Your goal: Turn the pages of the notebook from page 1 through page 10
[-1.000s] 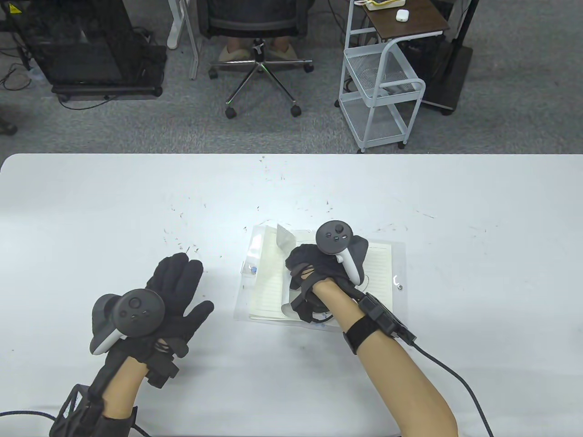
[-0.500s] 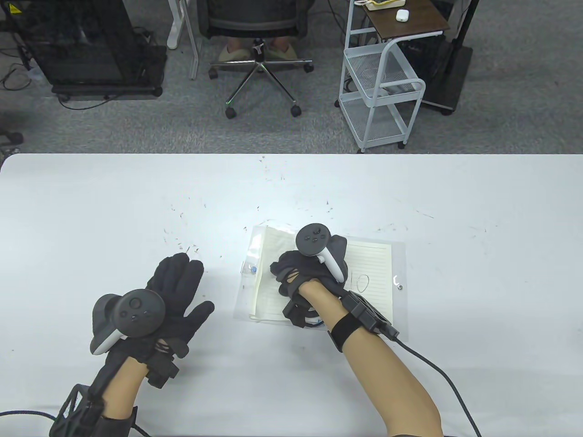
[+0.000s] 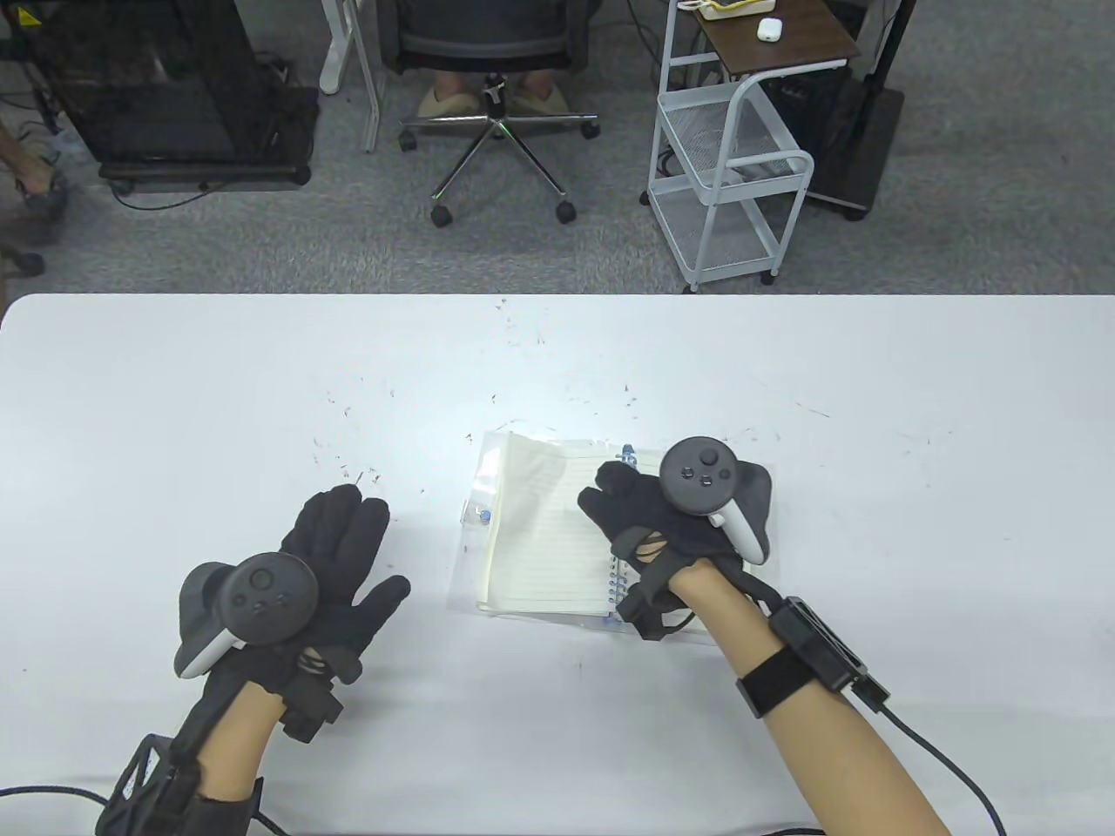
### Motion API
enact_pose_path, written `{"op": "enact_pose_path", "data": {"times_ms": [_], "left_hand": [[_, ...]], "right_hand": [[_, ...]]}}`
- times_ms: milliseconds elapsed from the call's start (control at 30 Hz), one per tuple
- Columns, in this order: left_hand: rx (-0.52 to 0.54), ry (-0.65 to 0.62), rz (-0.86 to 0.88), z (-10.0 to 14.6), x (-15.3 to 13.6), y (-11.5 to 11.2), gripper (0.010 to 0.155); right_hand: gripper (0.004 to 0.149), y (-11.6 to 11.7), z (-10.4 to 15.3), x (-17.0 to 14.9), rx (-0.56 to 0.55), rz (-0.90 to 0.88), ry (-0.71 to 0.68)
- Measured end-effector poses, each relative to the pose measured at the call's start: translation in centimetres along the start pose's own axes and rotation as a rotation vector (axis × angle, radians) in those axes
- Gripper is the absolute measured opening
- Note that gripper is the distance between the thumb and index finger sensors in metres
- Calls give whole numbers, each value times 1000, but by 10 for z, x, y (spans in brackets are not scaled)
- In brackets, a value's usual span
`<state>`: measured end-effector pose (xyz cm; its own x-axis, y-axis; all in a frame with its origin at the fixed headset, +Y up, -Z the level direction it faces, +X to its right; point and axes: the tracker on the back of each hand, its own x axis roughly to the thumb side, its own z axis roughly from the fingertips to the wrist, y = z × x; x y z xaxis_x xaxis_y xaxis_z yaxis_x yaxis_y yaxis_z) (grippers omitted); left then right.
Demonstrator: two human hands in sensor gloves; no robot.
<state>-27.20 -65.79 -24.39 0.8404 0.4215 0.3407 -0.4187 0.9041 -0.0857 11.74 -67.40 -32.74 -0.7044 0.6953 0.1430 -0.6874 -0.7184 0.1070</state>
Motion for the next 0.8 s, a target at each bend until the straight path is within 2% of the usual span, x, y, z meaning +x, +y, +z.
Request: {"op": "enact_pose_path", "data": {"times_ms": [100,333,500,667,800], "left_hand": [[2,11,-44,0,0,0,85],[8,26,-49,0,-1,0,85],[12,10,-68,0,5,-2,85],[13,-2,-74,-1,7,-4,85],[10,-7,-78,-2,8,-7,85]], "right_hand": [[64,-25,19,-13,-61,58,-39],[69,-55,57,-52,-117,174,-63],[74,-63,79,-72,-121,283,-79],[81,-63,90,-82,-117,342,-103],[87,-56,96,-81,-48,458,-131]]}}
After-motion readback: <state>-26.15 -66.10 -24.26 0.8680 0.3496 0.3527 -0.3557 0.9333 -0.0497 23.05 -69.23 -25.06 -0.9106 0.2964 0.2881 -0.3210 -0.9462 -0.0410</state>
